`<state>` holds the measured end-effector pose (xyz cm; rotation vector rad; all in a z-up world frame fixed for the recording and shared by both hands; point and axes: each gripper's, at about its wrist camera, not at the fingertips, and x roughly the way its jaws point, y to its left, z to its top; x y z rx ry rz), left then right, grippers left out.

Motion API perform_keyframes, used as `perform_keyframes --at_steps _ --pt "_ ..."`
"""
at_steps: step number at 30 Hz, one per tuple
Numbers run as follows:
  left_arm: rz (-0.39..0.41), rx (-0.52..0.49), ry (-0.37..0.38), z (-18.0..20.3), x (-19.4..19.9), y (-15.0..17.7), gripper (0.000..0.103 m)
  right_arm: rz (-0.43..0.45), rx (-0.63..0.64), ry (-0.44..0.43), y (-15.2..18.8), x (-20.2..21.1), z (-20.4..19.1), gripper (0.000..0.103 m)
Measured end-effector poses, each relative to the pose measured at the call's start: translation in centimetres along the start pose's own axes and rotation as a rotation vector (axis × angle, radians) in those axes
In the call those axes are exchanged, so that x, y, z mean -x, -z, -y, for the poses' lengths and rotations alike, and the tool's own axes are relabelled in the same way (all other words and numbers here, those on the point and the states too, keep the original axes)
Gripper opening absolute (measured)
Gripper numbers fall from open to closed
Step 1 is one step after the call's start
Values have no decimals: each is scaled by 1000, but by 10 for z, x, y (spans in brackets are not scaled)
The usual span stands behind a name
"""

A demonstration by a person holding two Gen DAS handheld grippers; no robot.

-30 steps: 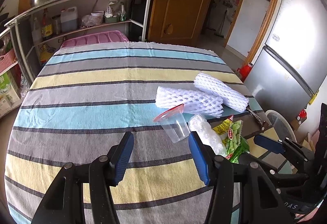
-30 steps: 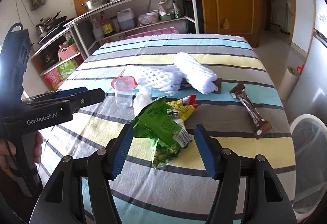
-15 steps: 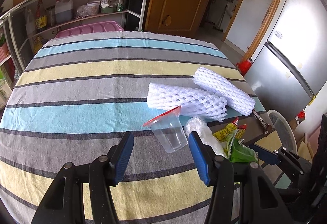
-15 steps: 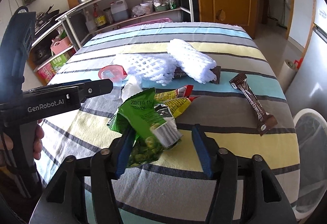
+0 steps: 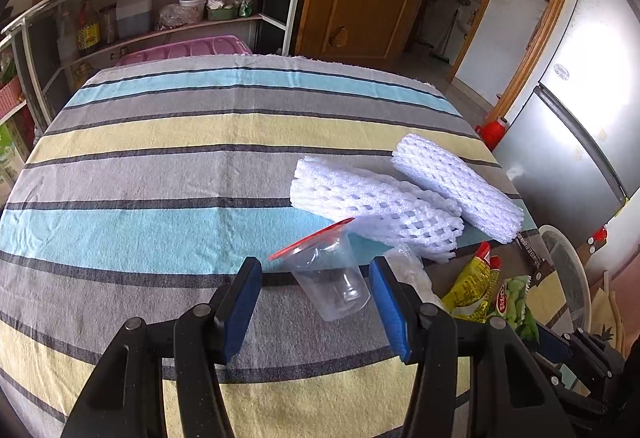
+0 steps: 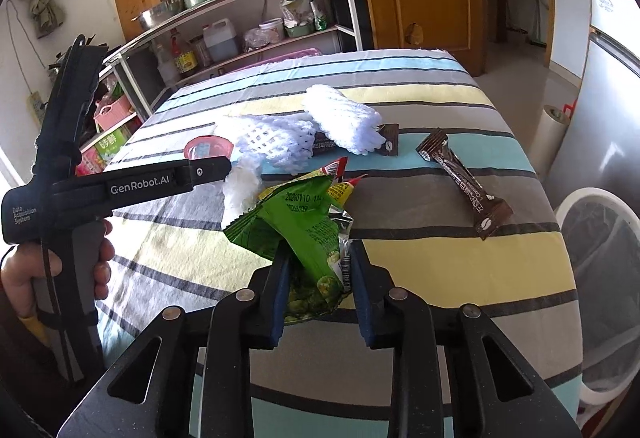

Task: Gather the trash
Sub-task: 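Grasp the clear plastic cup with the left gripper while the right grasps the green snack bag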

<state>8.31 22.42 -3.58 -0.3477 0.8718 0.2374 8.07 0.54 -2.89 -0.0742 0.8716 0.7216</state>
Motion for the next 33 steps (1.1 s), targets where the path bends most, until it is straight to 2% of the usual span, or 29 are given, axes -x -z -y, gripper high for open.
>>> perform_keyframes --at_steps 9,13,15,33 --pt "7 27 -13 -3 -4 0 55 10 -18 1 -1 1 2 29" --pt "2 15 -32 -5 -5 -1 37 14 -27 1 -1 2 4 29" --pt "1 12 -22 -5 -4 0 32 16 -29 2 -1 3 5 29" --pt "47 -47 10 11 28 9 32 55 -62 19 0 19 12 29"
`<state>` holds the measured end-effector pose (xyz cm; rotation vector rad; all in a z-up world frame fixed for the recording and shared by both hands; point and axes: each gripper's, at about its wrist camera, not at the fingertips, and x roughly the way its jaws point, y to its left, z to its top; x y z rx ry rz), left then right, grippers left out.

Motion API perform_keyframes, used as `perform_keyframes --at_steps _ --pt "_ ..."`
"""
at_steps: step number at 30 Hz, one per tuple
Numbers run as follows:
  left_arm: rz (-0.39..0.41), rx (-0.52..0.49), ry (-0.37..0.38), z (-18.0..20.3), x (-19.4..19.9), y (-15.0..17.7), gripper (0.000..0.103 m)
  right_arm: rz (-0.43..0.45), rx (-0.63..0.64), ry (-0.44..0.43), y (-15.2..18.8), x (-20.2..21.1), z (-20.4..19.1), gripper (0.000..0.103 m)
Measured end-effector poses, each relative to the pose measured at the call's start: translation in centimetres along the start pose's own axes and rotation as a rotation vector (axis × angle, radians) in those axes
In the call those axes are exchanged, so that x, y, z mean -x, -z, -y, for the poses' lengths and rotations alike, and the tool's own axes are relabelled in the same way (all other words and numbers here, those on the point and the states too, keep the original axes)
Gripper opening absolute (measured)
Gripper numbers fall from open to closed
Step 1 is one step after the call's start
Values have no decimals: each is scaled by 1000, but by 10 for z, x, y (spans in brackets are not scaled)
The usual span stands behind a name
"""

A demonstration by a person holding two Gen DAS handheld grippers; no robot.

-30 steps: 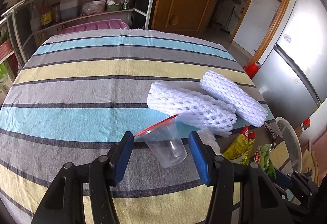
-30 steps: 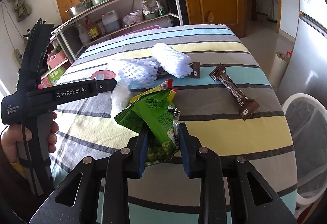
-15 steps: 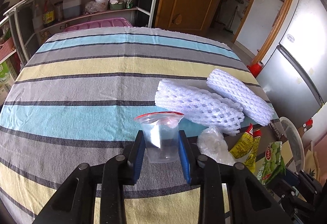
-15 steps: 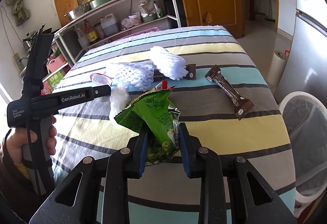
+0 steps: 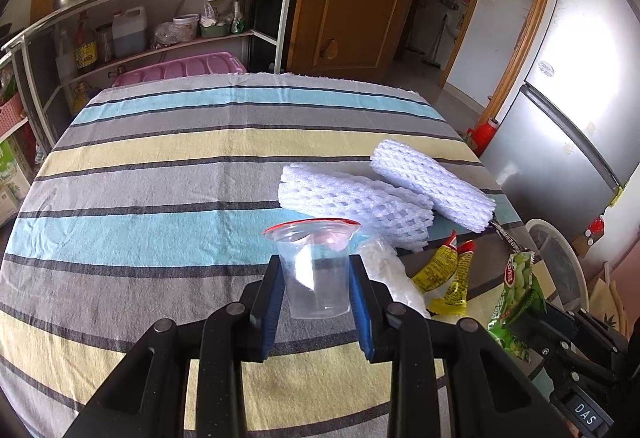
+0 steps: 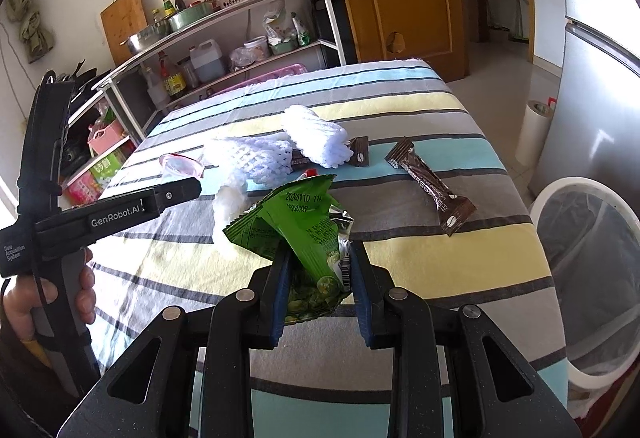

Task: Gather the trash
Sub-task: 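Grasp the clear plastic cup with the left gripper while the right grasps the green snack bag, then carry the cup in the left gripper and green bag in the right over the bin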

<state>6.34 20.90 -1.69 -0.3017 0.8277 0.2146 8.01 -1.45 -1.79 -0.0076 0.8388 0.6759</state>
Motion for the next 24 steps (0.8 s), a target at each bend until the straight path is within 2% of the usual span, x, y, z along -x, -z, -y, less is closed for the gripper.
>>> perform_keyframes --at_steps 11,24 --pt "33 -95 56 40 23 1 32 44 -41 36 -2 23 14 29" --pt "52 -232 144 112 33 -1 32 126 -142 127 -1 69 60 29"
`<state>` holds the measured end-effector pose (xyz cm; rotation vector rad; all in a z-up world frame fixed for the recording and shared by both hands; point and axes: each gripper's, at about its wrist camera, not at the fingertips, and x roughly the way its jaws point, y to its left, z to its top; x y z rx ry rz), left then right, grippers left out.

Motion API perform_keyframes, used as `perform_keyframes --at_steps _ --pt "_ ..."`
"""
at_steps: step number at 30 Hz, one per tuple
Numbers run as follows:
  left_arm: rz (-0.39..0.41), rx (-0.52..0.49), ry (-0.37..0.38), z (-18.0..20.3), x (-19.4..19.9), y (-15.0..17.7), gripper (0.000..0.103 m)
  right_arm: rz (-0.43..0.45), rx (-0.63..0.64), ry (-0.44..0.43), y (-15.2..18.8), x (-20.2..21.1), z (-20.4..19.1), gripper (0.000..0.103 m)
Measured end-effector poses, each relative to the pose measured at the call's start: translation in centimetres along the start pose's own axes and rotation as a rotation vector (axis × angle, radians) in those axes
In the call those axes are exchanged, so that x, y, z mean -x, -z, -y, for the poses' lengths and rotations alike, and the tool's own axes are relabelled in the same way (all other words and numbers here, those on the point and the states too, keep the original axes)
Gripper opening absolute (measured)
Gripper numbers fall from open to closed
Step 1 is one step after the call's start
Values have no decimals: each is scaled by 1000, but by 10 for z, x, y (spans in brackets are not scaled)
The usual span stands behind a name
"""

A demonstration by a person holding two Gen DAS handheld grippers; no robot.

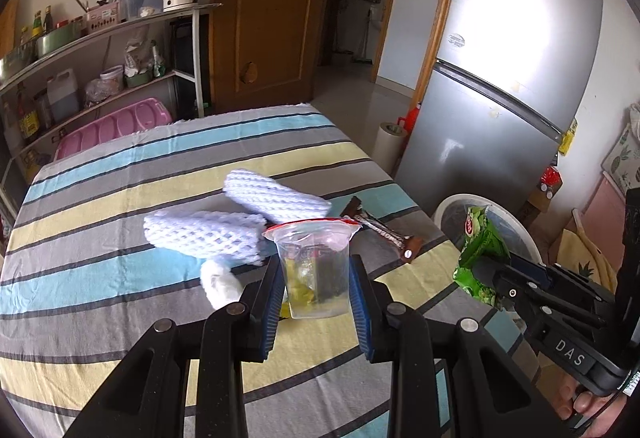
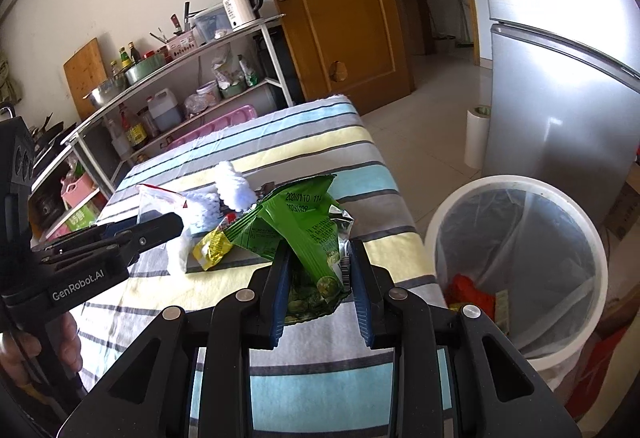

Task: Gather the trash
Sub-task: 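Carry the cup in the left gripper and green bag in the right over the bin, then open the left gripper to drop the cup while the right releases the green bag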

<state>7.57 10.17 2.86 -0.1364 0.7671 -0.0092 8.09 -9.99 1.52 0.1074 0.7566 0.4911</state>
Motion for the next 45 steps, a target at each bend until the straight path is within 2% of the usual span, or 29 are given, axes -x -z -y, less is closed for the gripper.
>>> perform_keyframes --at_steps 18,29,35,41,44,45 --pt "-37 -206 149 123 -39 -13 32 77 -137 204 3 54 93 29" --pt "-93 -292 212 190 -72 -11 32 42 -233 299 8 55 149 29" --pt "-119 -306 208 203 -87 -8 32 4 -249 347 10 44 169 31" --pt "-142 -301 195 204 -100 -7 32 -34 -221 391 11 31 173 34" --pt "-146 -307 155 204 -105 -6 41 -54 -200 405 13 26 173 39" --pt "-148 -301 162 203 -105 -6 42 -59 -197 415 14 24 173 40"
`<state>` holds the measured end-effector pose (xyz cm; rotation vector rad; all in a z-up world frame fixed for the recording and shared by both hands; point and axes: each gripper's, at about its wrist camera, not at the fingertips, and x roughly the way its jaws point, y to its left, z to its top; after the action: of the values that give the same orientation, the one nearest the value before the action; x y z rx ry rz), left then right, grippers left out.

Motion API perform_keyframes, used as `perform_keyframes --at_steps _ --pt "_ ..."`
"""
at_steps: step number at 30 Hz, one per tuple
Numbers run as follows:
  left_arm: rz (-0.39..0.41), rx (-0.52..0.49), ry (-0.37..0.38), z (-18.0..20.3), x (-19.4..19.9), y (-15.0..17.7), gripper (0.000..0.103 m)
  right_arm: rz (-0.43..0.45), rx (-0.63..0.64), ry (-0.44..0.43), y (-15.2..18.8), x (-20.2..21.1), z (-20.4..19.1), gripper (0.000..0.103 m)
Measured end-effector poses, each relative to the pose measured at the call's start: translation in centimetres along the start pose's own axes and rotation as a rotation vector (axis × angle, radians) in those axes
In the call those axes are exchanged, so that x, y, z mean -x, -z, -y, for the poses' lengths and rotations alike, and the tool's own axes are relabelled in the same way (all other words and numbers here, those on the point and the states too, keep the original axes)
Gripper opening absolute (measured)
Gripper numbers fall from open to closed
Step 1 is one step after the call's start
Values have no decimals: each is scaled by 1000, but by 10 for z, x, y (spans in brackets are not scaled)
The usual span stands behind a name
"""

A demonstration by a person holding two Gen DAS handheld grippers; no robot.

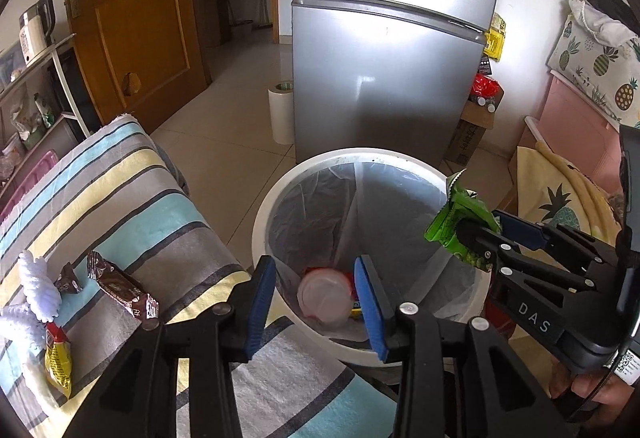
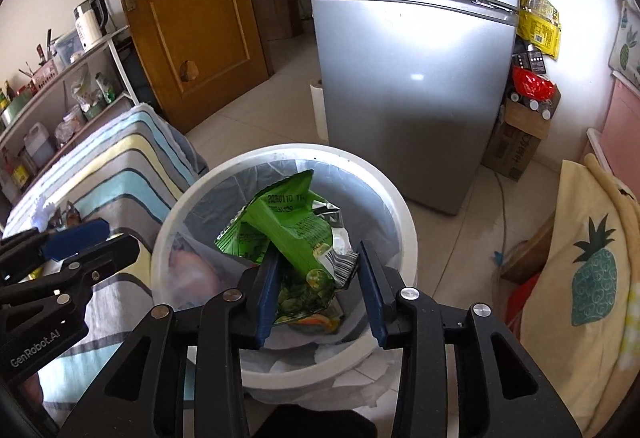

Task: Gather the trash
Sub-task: 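Open the left gripper to drop the cup while the right releases the green bag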

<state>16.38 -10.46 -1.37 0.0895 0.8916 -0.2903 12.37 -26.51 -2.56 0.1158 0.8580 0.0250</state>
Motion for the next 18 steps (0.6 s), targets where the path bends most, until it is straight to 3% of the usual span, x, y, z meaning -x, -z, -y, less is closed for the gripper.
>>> perform_keyframes --at_steps 4,14,18 --pt "10 0 4 -2 3 0 45 -2 -7 -1 3 0 -1 51" --pt "41 25 10 -10 17 1 46 15 0 -7 1 7 -8 51" --pt "69 9 -33 -12 27 3 46 28 -2 -19 2 12 -12 51"
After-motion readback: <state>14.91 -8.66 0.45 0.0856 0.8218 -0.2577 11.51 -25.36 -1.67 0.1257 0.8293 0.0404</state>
